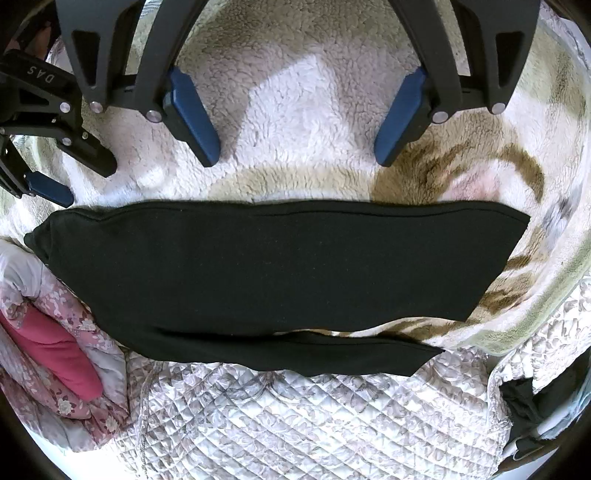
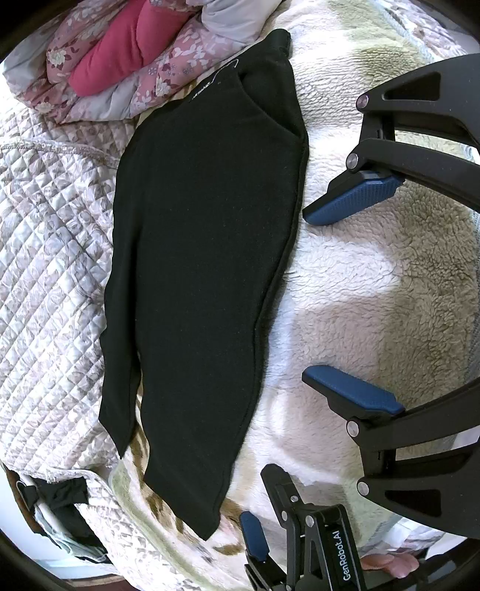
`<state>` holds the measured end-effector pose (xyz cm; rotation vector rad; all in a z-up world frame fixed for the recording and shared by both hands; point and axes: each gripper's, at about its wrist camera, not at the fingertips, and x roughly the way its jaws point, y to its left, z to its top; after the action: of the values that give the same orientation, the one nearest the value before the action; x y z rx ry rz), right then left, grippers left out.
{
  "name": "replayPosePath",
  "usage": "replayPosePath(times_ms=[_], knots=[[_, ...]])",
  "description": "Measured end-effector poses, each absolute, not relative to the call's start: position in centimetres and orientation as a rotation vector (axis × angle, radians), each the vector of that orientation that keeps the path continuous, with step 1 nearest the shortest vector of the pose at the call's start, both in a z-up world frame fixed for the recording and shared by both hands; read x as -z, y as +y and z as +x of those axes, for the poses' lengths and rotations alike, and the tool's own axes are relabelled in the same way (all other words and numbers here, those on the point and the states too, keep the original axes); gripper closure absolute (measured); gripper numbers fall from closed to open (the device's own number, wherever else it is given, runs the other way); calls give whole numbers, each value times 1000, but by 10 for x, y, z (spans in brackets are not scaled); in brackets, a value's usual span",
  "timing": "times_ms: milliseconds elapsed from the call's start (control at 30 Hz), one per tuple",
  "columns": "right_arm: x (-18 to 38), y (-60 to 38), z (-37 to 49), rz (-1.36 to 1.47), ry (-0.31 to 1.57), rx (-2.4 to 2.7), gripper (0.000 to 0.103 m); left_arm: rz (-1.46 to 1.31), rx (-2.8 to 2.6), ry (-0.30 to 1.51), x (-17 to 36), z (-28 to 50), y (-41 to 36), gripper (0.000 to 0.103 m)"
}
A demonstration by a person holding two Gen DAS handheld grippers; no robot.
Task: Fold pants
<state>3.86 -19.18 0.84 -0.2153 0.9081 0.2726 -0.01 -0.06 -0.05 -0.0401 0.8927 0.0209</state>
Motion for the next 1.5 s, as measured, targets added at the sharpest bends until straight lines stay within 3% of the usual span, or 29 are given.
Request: replayPosePath(times_ms=[1500], knots=[[-11, -192, 40, -221, 904, -286, 24, -38, -21, 897, 5, -2, -4, 15]])
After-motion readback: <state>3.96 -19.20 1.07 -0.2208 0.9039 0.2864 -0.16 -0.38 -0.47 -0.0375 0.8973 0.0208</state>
